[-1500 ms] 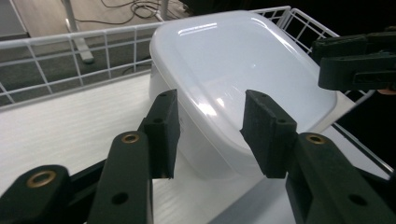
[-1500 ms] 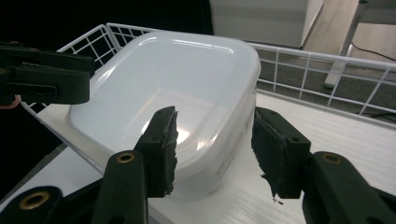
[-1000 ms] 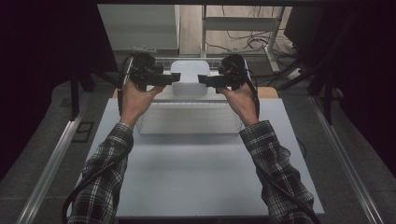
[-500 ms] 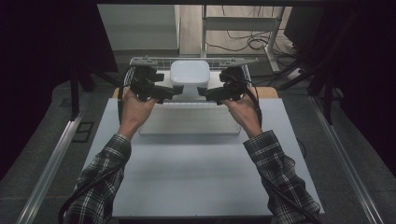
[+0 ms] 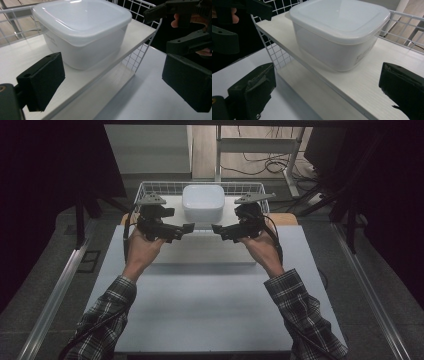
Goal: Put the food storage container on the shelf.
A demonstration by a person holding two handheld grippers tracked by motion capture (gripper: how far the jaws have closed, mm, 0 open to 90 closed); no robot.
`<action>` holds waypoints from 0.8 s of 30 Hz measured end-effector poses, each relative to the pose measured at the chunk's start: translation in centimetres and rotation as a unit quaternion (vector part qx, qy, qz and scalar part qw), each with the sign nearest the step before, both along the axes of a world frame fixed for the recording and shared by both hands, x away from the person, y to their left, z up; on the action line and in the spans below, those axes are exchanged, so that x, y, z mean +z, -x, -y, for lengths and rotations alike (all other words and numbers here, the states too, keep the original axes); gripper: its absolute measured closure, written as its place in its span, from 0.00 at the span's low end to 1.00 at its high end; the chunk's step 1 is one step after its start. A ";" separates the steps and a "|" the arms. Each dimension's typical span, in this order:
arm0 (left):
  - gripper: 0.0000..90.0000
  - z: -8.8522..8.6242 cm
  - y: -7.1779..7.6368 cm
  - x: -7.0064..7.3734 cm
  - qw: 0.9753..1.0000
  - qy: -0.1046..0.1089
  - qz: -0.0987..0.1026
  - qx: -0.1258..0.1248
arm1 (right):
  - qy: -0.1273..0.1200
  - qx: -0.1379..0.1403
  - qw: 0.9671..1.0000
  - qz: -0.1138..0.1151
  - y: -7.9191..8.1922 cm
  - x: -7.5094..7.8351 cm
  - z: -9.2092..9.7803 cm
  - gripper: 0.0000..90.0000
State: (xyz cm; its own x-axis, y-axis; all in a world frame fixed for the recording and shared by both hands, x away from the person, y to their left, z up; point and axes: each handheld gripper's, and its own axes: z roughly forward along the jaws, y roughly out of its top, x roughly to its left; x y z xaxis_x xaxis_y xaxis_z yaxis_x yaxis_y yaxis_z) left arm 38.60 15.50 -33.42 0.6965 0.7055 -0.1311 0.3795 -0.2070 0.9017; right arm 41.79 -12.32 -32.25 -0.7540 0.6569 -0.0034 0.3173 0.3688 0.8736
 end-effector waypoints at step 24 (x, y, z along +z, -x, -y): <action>0.04 0.5 2.7 -3.2 0.999 -0.014 -0.007 -0.030 | 0.005 0.021 1.000 0.000 2.8 -2.0 1.2 0.01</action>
